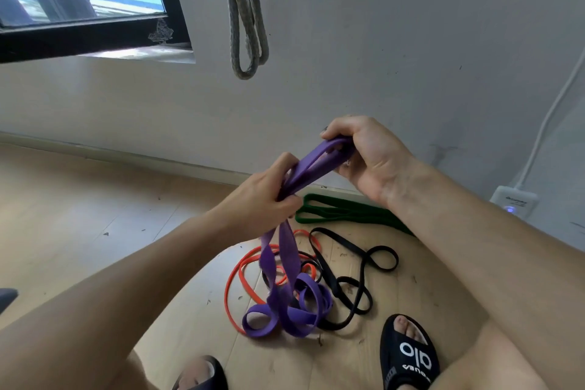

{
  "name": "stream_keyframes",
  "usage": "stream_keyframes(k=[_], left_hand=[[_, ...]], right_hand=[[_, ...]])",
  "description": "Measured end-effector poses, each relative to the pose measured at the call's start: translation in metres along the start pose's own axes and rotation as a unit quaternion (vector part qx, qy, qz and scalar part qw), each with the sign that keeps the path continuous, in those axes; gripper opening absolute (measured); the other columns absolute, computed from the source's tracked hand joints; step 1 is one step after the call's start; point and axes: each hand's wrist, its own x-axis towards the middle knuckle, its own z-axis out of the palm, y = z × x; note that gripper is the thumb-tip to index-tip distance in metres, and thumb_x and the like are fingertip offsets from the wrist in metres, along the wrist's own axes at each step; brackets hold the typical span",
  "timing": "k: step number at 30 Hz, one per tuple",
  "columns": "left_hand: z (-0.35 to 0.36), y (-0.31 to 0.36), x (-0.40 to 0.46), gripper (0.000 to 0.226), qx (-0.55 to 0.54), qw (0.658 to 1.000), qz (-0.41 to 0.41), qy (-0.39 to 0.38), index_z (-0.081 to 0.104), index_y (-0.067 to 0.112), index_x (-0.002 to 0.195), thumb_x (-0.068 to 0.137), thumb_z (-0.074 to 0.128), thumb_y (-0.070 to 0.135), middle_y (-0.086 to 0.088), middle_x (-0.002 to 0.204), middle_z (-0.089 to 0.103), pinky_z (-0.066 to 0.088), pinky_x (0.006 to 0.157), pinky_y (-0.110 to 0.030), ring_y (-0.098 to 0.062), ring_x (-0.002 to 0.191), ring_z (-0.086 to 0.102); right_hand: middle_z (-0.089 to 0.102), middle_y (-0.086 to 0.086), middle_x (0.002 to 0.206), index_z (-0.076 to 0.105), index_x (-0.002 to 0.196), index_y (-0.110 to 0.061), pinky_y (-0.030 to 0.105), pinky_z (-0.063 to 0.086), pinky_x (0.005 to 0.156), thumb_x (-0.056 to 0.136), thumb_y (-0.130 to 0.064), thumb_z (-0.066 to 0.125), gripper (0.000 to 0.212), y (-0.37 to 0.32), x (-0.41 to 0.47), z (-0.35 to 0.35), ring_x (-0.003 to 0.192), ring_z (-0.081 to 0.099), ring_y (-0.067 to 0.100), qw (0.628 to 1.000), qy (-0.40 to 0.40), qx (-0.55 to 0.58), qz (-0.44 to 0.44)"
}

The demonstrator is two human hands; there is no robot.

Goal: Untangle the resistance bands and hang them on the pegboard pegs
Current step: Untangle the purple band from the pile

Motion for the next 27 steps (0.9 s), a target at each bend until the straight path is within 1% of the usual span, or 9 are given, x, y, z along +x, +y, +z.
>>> stream_keyframes(k=[3,5,7,10,16,20,22,24,27], left_hand=[[-0.002,-0.010,0.000,0.015,0.022,1.000,-0.013,-0.007,0.043,0.025,0.108,0.100,0.054,0.020,0.001,0.089,0.063,0.050,0.072,-0.033,-0.019,0.080,0.061],[-0.007,-0.015,-0.001,0.014,0.042,0.999,-0.009,0.002,0.046,0.024,0.108,0.102,0.058,0.027,0.004,0.089,0.060,0.045,0.068,-0.025,-0.016,0.077,0.057],[-0.012,-0.018,-0.004,0.015,0.056,0.998,0.016,0.026,0.046,0.023,0.106,0.101,0.059,0.030,0.004,0.089,0.061,0.049,0.069,-0.026,-0.016,0.078,0.059],[-0.016,-0.023,-0.011,0.014,0.056,0.997,0.045,0.032,0.042,0.022,0.102,0.103,0.054,0.028,0.000,0.085,0.063,0.053,0.067,-0.032,-0.019,0.076,0.062],[-0.018,-0.021,-0.016,0.017,0.082,0.996,0.027,-0.031,0.048,0.021,0.109,0.103,0.055,0.035,0.006,0.086,0.059,0.048,0.070,-0.018,-0.008,0.076,0.057],[-0.017,-0.013,-0.021,0.024,0.031,0.997,0.023,-0.063,0.051,0.028,0.100,0.095,0.061,0.049,0.006,0.081,0.061,0.049,0.062,-0.018,-0.001,0.067,0.060],[-0.016,-0.010,-0.024,0.023,-0.012,0.998,0.012,-0.064,0.051,0.028,0.100,0.093,0.061,0.048,0.005,0.081,0.063,0.051,0.062,-0.018,-0.001,0.066,0.062],[-0.016,-0.011,-0.024,0.020,-0.054,0.997,0.001,-0.057,0.054,0.026,0.103,0.095,0.062,0.043,0.003,0.080,0.066,0.054,0.063,-0.020,-0.005,0.069,0.067],[-0.018,-0.015,-0.023,0.034,-0.134,0.990,-0.013,-0.048,0.059,0.020,0.110,0.089,0.062,0.047,-0.002,0.082,0.072,0.062,0.075,-0.034,-0.019,0.081,0.073]], right_hand=[[0.057,0.001,0.068,0.059,0.065,-0.017,0.029,0.053,0.068,0.084,0.000,0.062,0.026,-0.008,0.001,-0.014,0.069,0.056,0.014,0.999,-0.016,-0.029,0.012],[0.062,0.002,0.072,0.058,0.064,-0.017,0.033,0.057,0.080,0.086,0.002,0.061,0.030,-0.010,0.001,-0.026,0.077,0.060,0.016,0.995,-0.036,-0.085,0.024],[0.064,0.007,0.080,0.056,0.074,-0.014,0.036,0.057,0.085,0.086,0.009,0.062,0.027,-0.007,0.002,-0.034,0.086,0.064,0.021,0.984,-0.074,-0.159,0.037],[0.060,0.014,0.097,0.055,0.100,-0.010,0.033,0.058,0.080,0.081,0.021,0.065,0.037,0.001,0.001,-0.037,0.090,0.067,0.024,0.973,-0.088,-0.206,0.060],[0.066,0.014,0.102,0.060,0.108,-0.003,0.025,0.060,0.079,0.088,0.016,0.062,0.028,-0.001,-0.002,-0.035,0.091,0.070,0.017,0.967,-0.108,-0.227,0.044],[0.068,0.014,0.102,0.061,0.107,-0.002,0.020,0.057,0.068,0.090,0.013,0.062,0.023,0.001,-0.001,-0.036,0.086,0.071,0.014,0.967,-0.101,-0.231,0.044],[0.068,0.015,0.101,0.061,0.106,-0.001,0.018,0.055,0.065,0.089,0.014,0.062,0.023,0.000,-0.002,-0.035,0.084,0.071,0.014,0.967,-0.092,-0.235,0.025],[0.068,0.017,0.101,0.061,0.107,0.000,0.019,0.056,0.066,0.088,0.015,0.063,0.024,-0.002,-0.002,-0.035,0.084,0.071,0.014,0.970,-0.086,-0.226,0.002],[0.068,0.018,0.104,0.061,0.108,0.001,0.020,0.057,0.068,0.087,0.015,0.065,0.025,-0.005,-0.002,-0.037,0.084,0.073,0.014,0.972,-0.090,-0.218,-0.011]])
